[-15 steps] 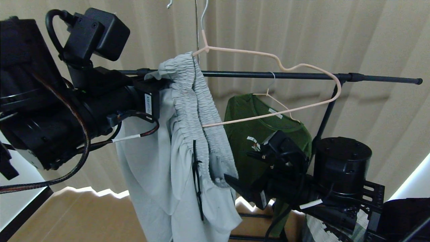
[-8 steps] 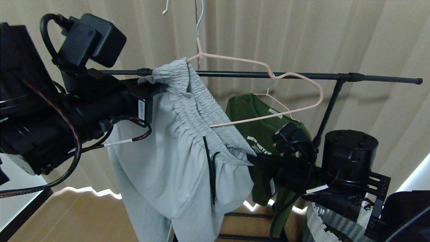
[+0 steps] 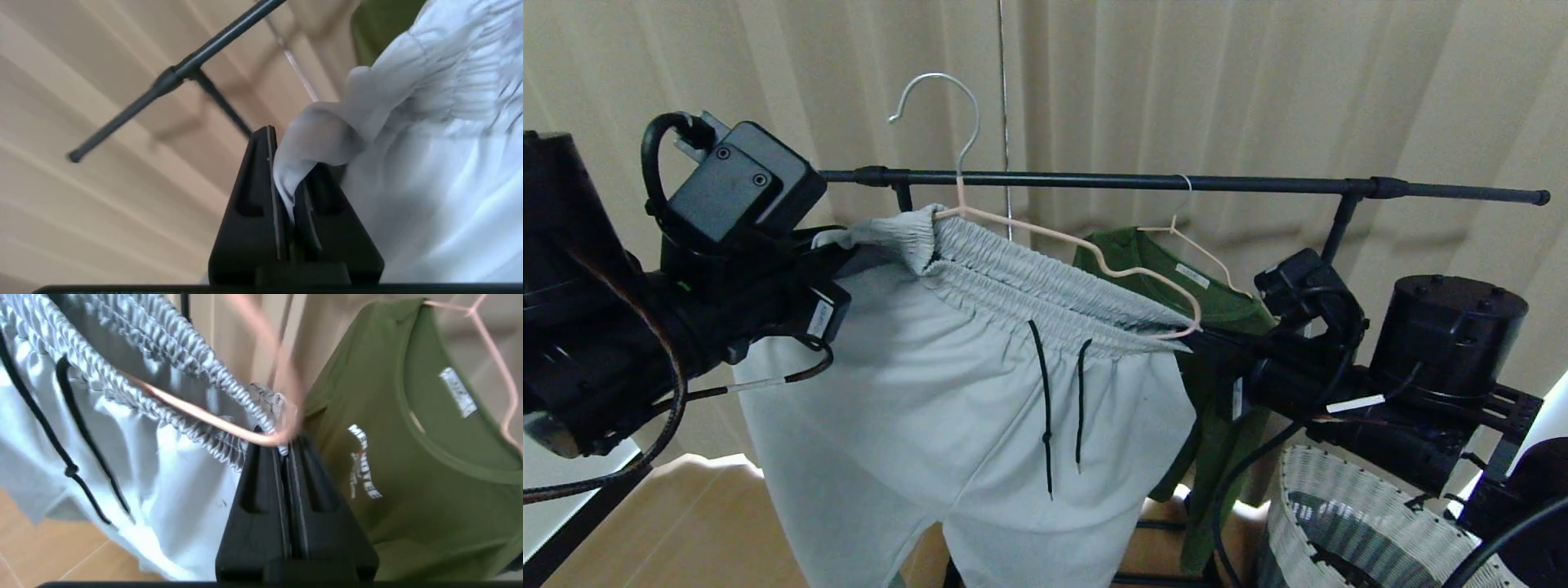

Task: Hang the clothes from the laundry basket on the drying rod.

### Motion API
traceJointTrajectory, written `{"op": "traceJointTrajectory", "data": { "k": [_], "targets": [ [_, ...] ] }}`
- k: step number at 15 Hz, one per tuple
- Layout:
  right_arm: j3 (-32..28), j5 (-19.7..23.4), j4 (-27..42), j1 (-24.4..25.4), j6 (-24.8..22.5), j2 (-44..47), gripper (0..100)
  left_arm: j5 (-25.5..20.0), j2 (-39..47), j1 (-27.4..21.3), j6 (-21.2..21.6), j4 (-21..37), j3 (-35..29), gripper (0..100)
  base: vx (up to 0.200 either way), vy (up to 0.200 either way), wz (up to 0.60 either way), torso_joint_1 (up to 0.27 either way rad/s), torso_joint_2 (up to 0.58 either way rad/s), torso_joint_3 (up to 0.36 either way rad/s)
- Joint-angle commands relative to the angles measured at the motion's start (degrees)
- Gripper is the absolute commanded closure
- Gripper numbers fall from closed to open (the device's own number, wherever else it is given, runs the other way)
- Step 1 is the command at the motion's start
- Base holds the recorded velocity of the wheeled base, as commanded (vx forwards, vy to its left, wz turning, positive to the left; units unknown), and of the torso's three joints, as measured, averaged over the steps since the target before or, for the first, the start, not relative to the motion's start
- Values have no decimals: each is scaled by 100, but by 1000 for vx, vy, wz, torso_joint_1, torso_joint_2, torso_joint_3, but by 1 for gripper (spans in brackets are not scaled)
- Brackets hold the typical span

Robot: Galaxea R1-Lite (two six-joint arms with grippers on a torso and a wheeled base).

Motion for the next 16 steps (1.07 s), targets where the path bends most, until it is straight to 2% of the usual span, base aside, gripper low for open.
{"op": "traceJointTrajectory", "data": {
  "k": [1, 2, 5, 7, 10, 12, 13, 14, 16],
  "targets": [
    [-13, -10, -1, -30, -4, -35, 100, 17, -72, 268, 238, -3, 45, 100, 0, 0, 0, 0, 0, 0],
    [13, 25, -1, -30, -13, -79, 100, -1, -80, 435, 493, -65, 168, 100, 0, 0, 0, 0, 0, 0],
    [31, 60, 78, 49, -22, -202, 100, 8, 7, 435, 546, -531, 450, 100, 0, 0, 0, 0, 0, 0],
    [5, 69, 245, 268, -22, -263, 100, 8, 104, 426, 599, -575, 467, 100, 0, 0, 0, 0, 0, 0],
    [-118, 69, 825, 725, -22, -518, 100, 17, 201, 418, 678, -575, 485, 100, 0, 0, 0, 0, 0, 0],
    [-435, 69, 1537, 1156, -22, -676, 100, 17, 262, 338, 678, -583, 485, 100, 0, 0, 0, 0, 0, 0],
    [-496, 69, 1643, 1218, -22, -685, 100, 17, 262, 312, 678, -583, 485, 100, 0, 0, 0, 0, 0, 0],
    [-690, 60, 1924, 1358, -22, -667, 0, 26, 262, 180, 660, -583, 485, 100, 0, 0, 0, 0, 0, 0],
    [-830, 51, 2021, 1429, -57, -632, 0, 26, 271, 101, 634, -583, 476, 100, 0, 0, 0, 0, 0, 0]
  ]
}}
